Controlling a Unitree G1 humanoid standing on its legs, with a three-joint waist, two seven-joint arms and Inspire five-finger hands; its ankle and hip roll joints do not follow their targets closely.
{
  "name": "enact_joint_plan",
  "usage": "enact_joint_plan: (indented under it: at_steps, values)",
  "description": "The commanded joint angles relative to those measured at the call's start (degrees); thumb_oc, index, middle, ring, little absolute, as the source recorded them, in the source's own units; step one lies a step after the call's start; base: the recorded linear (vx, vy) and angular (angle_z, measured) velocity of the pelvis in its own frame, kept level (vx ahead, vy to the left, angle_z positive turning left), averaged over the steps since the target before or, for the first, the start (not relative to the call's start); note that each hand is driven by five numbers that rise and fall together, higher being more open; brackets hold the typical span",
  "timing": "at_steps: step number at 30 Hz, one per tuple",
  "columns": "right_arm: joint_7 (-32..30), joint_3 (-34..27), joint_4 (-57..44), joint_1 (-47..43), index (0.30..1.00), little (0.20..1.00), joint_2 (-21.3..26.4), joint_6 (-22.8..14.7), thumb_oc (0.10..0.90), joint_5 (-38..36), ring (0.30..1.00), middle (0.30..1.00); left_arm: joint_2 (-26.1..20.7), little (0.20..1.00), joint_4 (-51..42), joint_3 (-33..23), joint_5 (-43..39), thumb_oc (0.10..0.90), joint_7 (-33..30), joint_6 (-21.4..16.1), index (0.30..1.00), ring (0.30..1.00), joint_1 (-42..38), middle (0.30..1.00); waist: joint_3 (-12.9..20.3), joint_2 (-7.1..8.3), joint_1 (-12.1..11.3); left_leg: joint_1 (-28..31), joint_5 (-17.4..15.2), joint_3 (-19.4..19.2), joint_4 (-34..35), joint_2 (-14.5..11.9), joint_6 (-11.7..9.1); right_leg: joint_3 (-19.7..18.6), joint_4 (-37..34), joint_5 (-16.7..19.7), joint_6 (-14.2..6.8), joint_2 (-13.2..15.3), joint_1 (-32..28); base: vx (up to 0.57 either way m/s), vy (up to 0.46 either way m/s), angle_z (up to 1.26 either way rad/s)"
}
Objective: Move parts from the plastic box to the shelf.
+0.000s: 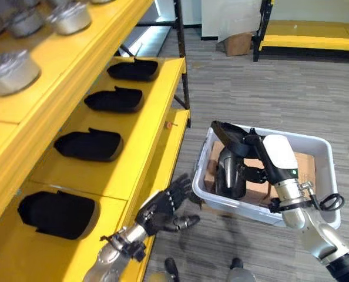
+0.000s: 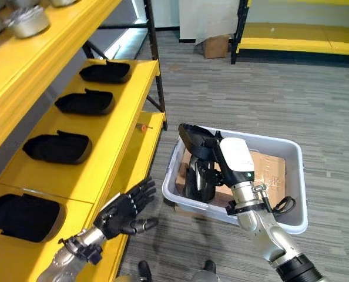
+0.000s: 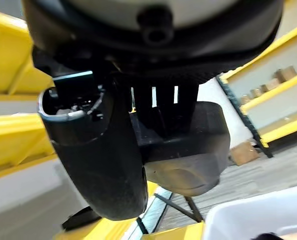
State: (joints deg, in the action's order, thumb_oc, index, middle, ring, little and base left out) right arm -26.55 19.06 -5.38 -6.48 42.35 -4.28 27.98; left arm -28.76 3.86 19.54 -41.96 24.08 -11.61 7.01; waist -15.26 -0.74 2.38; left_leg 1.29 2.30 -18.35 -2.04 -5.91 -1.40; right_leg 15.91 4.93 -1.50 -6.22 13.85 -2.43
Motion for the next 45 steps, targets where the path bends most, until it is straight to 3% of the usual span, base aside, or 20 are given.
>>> enact_joint_plan:
  at_steps: [1,2,5,6,13,14,19,20,24,30,32,34,35,36,37,42,44,45]
  values:
    - [-9.8,-7.2,-8.2,-5.9,0.300,0.300,0.6,-6.7,0.400,-0.8,0.300,0.300,-0.2,1.000,-5.1,-1.1,0.8,0.900,1.4,-4.4,1.000,1.000,-0.5,1.000,4.7,0.51,0.4,3.0,-3.2,0.5,-5.2,-5.4,-2.5,-0.7,1.1,-2.2,3.0,-5.2,0.9,-0.17,0.504,0.12]
    - [-11.2,-7.9,-8.4,-6.1,0.300,0.300,0.2,-7.0,0.400,-0.7,0.300,0.300,-0.8,1.000,-5.5,-0.8,2.1,0.900,0.9,-4.7,1.000,1.000,-0.8,1.000,5.0,0.36,0.5,3.8,-5.3,-0.1,-2.8,-3.9,-1.5,-0.9,0.6,-1.0,1.7,-4.1,1.0,-0.13,0.447,0.05]
    - [-12.2,-8.2,-8.9,-6.1,0.300,0.300,-0.3,-6.7,0.400,-0.5,0.300,0.300,-1.4,1.000,-6.0,-0.4,3.3,0.900,0.1,-5.3,1.000,1.000,-1.0,1.000,5.1,0.13,0.5,4.8,-6.4,-0.4,-1.4,-2.9,-1.0,-0.8,0.3,-0.4,0.6,-3.3,0.7,-0.16,0.378,0.18]
    - [-13.8,-8.5,-10.1,-5.2,0.300,0.300,-1.4,-5.7,0.400,-0.2,0.300,0.300,-2.7,1.000,-7.6,0.6,4.4,0.900,-1.3,-6.2,1.000,1.000,-1.2,1.000,5.6,-0.10,0.1,6.2,-6.8,-0.4,1.4,-1.1,0.3,-0.4,-0.9,1.4,-1.6,-1.6,0.5,-0.25,0.521,0.01]
    - [-15.8,-9.8,-12.5,-3.1,0.300,0.300,-2.8,-4.2,0.400,0.8,0.300,0.300,-3.2,1.000,-7.6,2.7,5.2,0.900,0.3,-6.7,1.000,1.000,-1.8,1.000,5.6,0.55,0.0,7.0,-5.6,-0.8,6.3,1.4,1.7,-0.3,-1.8,5.4,-4.1,0.4,2.7,-0.18,0.253,0.19]
    - [-16.0,-10.3,-13.1,-2.2,0.300,0.300,-3.1,-3.6,0.400,0.6,0.300,0.300,-3.3,1.000,-7.2,3.8,5.2,0.900,0.8,-7.1,1.000,1.000,-2.5,1.000,5.7,0.58,0.8,6.1,-5.4,1.0,6.4,2.2,2.5,-3.9,1.4,3.9,-4.0,-1.4,3.9,-0.23,0.118,0.23]
    - [-18.5,-12.2,-13.6,1.8,0.300,0.300,-2.7,-5.8,0.400,1.2,0.300,0.300,-4.0,1.000,-7.1,4.4,3.3,0.900,2.9,-7.1,1.000,1.000,-3.9,1.000,6.3,0.43,2.0,3.2,-5.6,5.2,5.7,4.2,4.8,-10.2,10.2,-2.7,-1.6,-7.4,5.0,-0.21,0.020,0.67]
    - [-19.4,-12.9,-13.7,3.0,0.300,0.300,-2.4,-6.1,0.400,1.5,0.300,0.300,-4.3,1.000,-8.0,4.3,2.2,0.900,3.5,-6.1,1.000,1.000,-4.6,1.000,6.5,0.33,2.4,1.8,-5.6,8.3,5.3,5.5,5.7,-13.1,14.9,-4.7,-0.1,-11.0,5.9,-0.31,-0.064,0.86]
    - [-19.3,-11.9,-13.3,2.1,0.300,0.300,-1.7,-7.6,0.400,0.6,0.300,0.300,-4.0,1.000,-7.5,2.6,-1.6,0.900,2.8,-4.8,1.000,1.000,-3.8,1.000,5.6,0.49,1.6,1.0,-5.2,10.8,4.5,6.3,5.2,-12.5,15.2,-6.0,1.5,-12.9,5.8,-0.20,-0.100,0.67]
    - [-17.3,-11.0,-13.0,-1.1,0.300,0.300,-0.7,-8.1,0.400,-0.5,0.300,0.300,-3.8,1.000,-7.6,2.0,-0.2,0.900,2.2,-5.2,1.000,1.000,-2.4,1.000,4.5,-0.08,0.7,0.8,-4.3,12.4,4.9,6.0,3.7,-11.7,9.1,-6.5,2.9,-13.4,4.8,-0.14,-0.090,-0.06]
    - [-16.2,-9.3,-12.7,-4.5,0.300,0.300,0.7,-8.4,0.400,-0.9,0.300,0.300,-3.0,1.000,-6.4,2.7,-1.5,0.900,0.5,-7.3,1.000,1.000,-2.4,1.000,4.2,-0.13,-0.4,-2.4,-1.8,12.8,6.1,6.0,1.8,-12.8,1.1,-4.1,3.1,-13.6,2.7,-0.37,-0.194,-0.07]
    - [-15.9,-8.8,-12.3,-5.7,0.300,0.300,1.0,-8.6,0.400,-0.5,0.300,0.300,-2.8,1.000,-5.5,3.5,0.6,0.900,-0.7,-9.0,1.000,1.000,-2.6,1.000,3.7,-0.20,-0.7,-5.2,-0.4,11.3,5.4,5.8,0.8,-12.1,-1.0,-3.7,3.6,-13.7,1.1,-0.29,-0.126,0.16]
    - [-16.0,-9.1,-12.5,-5.2,0.300,0.300,1.1,-8.7,0.400,-0.4,0.300,0.300,-2.6,1.000,-5.5,3.4,0.5,0.900,-0.3,-9.2,1.000,1.000,-2.7,1.000,3.3,-0.28,-0.6,-6.5,0.2,7.9,4.6,5.3,0.5,-10.4,-1.2,-4.0,3.9,-13.5,0.1,-0.10,-0.044,0.17]
    - [-16.1,-9.2,-12.6,-5.1,0.300,0.300,1.1,-8.7,0.400,-0.3,0.300,0.300,-2.6,1.000,-5.5,3.4,0.4,0.900,-0.1,-9.2,1.000,1.000,-2.6,1.000,3.3,-0.26,-0.5,-6.7,0.2,7.4,4.4,5.2,0.5,-10.1,-1.3,-4.1,3.9,-13.4,-0.1,-0.22,-0.074,0.47]
    - [-17.6,-10.7,-13.1,-2.2,0.300,0.300,1.1,-9.0,0.400,0.7,0.300,0.300,-2.4,1.000,-5.9,3.0,-0.7,0.900,3.9,-8.6,1.000,1.000,-2.3,1.000,3.1,-0.08,0.5,-8.2,-0.5,0.3,0.6,3.2,0.7,-6.4,-0.4,-5.1,4.6,-12.6,-1.5,-0.17,-0.049,0.55]
    - [-18.3,-9.9,-12.5,-2.7,0.300,0.300,0.8,-8.8,0.400,1.7,0.300,0.300,-3.3,1.000,-7.5,3.9,0.5,0.900,2.4,-8.0,1.000,1.000,-3.8,1.000,3.6,1.23,1.9,-5.0,-6.9,-0.2,-7.5,-0.5,1.5,-4.8,3.2,-6.0,4.8,-9.4,0.4,-0.13,0.040,0.69]
    - [-18.5,-9.8,-12.5,-2.7,0.300,0.300,0.8,-9.0,0.400,1.9,0.300,0.300,-3.3,1.000,-7.8,3.8,0.2,0.900,2.1,-7.5,1.000,1.000,-4.3,1.000,3.9,1.19,2.3,-3.3,-6.7,0.6,-7.5,-1.8,1.0,-4.9,3.7,-6.1,4.8,-8.9,0.8,-0.05,0.145,0.25]
    - [-18.6,-10.0,-12.2,-2.5,0.300,0.300,1.0,-9.4,0.400,1.7,0.300,0.300,-3.3,1.000,-7.8,4.0,-0.1,0.900,2.8,-7.0,1.000,1.000,-4.9,1.000,4.6,1.01,3.0,-1.3,-4.2,0.9,-7.2,-5.0,-0.5,-5.3,4.0,-6.3,4.9,-8.4,1.1,-0.03,0.201,0.38]
